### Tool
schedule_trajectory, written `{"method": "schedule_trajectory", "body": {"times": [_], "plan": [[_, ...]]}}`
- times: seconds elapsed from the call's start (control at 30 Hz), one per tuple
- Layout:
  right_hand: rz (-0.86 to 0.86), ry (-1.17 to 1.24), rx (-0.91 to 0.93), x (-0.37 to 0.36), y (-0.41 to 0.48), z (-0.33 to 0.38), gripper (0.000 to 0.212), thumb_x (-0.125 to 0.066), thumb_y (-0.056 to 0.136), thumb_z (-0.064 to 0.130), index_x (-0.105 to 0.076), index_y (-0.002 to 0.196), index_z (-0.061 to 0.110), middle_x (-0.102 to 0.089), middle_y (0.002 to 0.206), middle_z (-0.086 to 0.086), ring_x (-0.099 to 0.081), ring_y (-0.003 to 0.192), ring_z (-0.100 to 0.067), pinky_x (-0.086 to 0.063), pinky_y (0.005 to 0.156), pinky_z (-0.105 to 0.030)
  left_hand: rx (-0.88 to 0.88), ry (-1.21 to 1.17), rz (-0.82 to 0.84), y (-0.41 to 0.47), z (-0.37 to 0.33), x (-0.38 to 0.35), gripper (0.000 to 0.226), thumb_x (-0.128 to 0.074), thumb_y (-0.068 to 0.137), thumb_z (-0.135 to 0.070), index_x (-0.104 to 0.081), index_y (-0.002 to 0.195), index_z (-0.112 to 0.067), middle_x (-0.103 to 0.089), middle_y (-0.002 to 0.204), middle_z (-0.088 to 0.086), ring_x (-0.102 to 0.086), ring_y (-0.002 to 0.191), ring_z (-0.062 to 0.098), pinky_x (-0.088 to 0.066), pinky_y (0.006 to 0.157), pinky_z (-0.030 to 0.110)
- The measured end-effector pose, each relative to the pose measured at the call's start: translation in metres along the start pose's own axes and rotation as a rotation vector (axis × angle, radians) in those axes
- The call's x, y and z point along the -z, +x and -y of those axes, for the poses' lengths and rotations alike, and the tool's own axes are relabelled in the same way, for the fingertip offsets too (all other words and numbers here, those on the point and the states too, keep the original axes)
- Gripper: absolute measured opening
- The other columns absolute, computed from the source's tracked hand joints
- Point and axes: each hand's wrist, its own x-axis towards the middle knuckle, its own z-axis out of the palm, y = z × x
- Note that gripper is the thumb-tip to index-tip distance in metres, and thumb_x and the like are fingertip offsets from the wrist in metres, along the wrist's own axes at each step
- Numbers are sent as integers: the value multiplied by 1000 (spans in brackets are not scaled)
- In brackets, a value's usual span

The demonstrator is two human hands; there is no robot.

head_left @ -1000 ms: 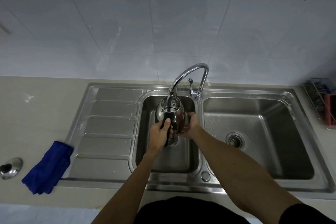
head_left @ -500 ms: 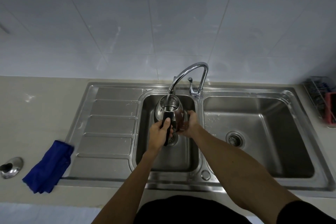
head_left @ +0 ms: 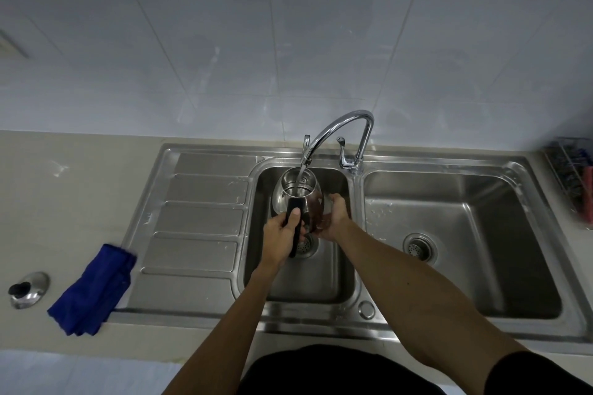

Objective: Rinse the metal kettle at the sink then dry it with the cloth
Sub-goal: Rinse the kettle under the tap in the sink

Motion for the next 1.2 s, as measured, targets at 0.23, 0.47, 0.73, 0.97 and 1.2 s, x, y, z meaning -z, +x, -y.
{"method": "schedule_trajectory", "body": {"times": [0.23, 0.47, 0.73, 0.97, 1.2], "plan": [[9, -21, -16, 0, 8, -7, 72, -35, 90, 63, -66, 106, 0, -65, 103, -21, -59, 94, -33, -48, 77, -39, 1, 51, -8, 1, 6, 7, 40, -55, 103, -29, -70, 86, 5, -68, 64, 4, -64, 58, 16, -55, 62, 28], [21, -19, -21, 2, 4, -10, 73, -38, 89, 63, -66, 109, -2, -66, 103, -22, -60, 91, -33, -48, 75, -39, 12, 39, -9, -2, 10, 7, 38, -56, 103, -27, -70, 87, 4, -68, 65, 4, -64, 59, 15, -55, 62, 28], [4, -33, -13, 1, 7, -8, 67, -39, 90, 59, -67, 102, 0, -65, 102, -21, -59, 94, -33, -47, 77, -40, 1, 38, -3, -2, 8, 8, 39, -54, 103, -27, -68, 90, 7, -68, 65, 4, -64, 58, 14, -56, 60, 25], [-4, -18, -8, -1, 13, -5, 72, -38, 88, 63, -66, 111, 1, -65, 116, -23, -59, 105, -35, -48, 82, -43, -1, 36, -5, 0, 5, 8, 41, -55, 103, -27, -67, 90, 10, -67, 66, 6, -63, 58, 16, -55, 59, 26], [-15, 4, 9, -4, 11, -5, 72, -40, 87, 63, -66, 113, 1, -67, 110, -21, -61, 99, -34, -49, 77, -41, -21, 54, 5, 1, 4, 9, 40, -55, 103, -27, -68, 88, 7, -67, 67, 6, -63, 60, 19, -56, 62, 29]]}}
